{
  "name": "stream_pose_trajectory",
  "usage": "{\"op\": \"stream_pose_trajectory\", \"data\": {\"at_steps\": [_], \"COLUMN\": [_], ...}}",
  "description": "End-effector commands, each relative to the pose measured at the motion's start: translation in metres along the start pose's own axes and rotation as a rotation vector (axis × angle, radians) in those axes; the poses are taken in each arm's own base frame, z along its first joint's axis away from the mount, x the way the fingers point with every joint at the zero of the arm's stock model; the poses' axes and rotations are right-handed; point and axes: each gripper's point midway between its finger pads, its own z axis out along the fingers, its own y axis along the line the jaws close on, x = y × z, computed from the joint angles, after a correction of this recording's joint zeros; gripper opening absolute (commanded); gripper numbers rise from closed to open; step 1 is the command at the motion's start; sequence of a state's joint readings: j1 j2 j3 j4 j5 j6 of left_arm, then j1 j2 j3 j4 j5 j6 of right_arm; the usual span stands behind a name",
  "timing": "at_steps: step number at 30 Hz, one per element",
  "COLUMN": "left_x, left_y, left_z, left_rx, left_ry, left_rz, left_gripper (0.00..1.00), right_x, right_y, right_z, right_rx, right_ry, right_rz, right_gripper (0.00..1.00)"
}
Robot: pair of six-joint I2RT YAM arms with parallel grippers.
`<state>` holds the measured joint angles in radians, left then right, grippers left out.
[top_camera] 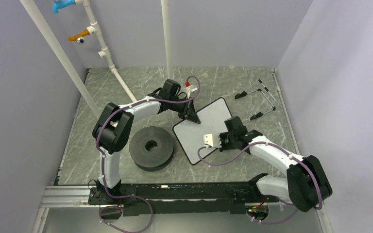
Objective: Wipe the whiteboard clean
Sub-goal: Erase the whiteboard at the center of the board.
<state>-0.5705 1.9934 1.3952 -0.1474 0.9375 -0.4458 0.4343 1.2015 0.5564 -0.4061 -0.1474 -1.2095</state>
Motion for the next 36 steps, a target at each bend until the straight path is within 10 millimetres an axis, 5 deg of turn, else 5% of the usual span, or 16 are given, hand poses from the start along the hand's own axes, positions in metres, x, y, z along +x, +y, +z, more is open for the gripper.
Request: {"op": "stream_pose_trajectory", "data": {"at_steps": [1, 4, 9, 13, 18, 22, 25, 31, 33, 36], "left_x": [-0.011, -0.01, -0.008, -0.009, -0.011, -0.011, -0.01, -0.006, -0.006, -0.007], "left_y": [-0.05, -0.051, -0.051, -0.054, -0.056, -0.055, -0.055, -0.055, -0.054, -0.054], "left_z": [-0.01, -0.011, -0.012, -0.013, -0.014, -0.013, -0.014, -0.014, -0.015, -0.015], "left_rx": [0.139, 0.139, 0.14, 0.143, 0.144, 0.144, 0.147, 0.153, 0.151, 0.152], "left_ry": [-0.004, -0.005, -0.003, -0.007, -0.01, -0.01, -0.015, -0.012, -0.013, -0.016], "left_rz": [0.096, 0.099, 0.1, 0.109, 0.111, 0.107, 0.109, 0.106, 0.108, 0.11], "left_gripper": [0.0, 0.0, 0.0, 0.0, 0.0, 0.0, 0.0, 0.0, 0.0, 0.0], "right_x": [-0.071, -0.07, -0.012, 0.019, -0.004, -0.048, -0.058, 0.004, 0.023, 0.025], "right_y": [0.009, -0.007, -0.049, -0.057, -0.036, -0.003, -0.012, -0.076, -0.078, -0.054], "right_z": [-0.008, -0.009, -0.015, -0.019, -0.013, -0.004, -0.009, -0.027, -0.027, -0.02], "right_rx": [-0.054, -0.002, 0.125, 0.163, 0.095, -0.001, 0.015, 0.232, 0.248, 0.188], "right_ry": [-0.23, -0.227, -0.143, -0.095, -0.163, -0.213, -0.221, -0.122, -0.078, -0.071], "right_rz": [-0.05, 0.024, 0.219, 0.274, 0.242, 0.122, 0.159, 0.415, 0.442, 0.38], "right_gripper": [0.0, 0.0, 0.0, 0.0, 0.0, 0.0, 0.0, 0.0, 0.0, 0.0]}}
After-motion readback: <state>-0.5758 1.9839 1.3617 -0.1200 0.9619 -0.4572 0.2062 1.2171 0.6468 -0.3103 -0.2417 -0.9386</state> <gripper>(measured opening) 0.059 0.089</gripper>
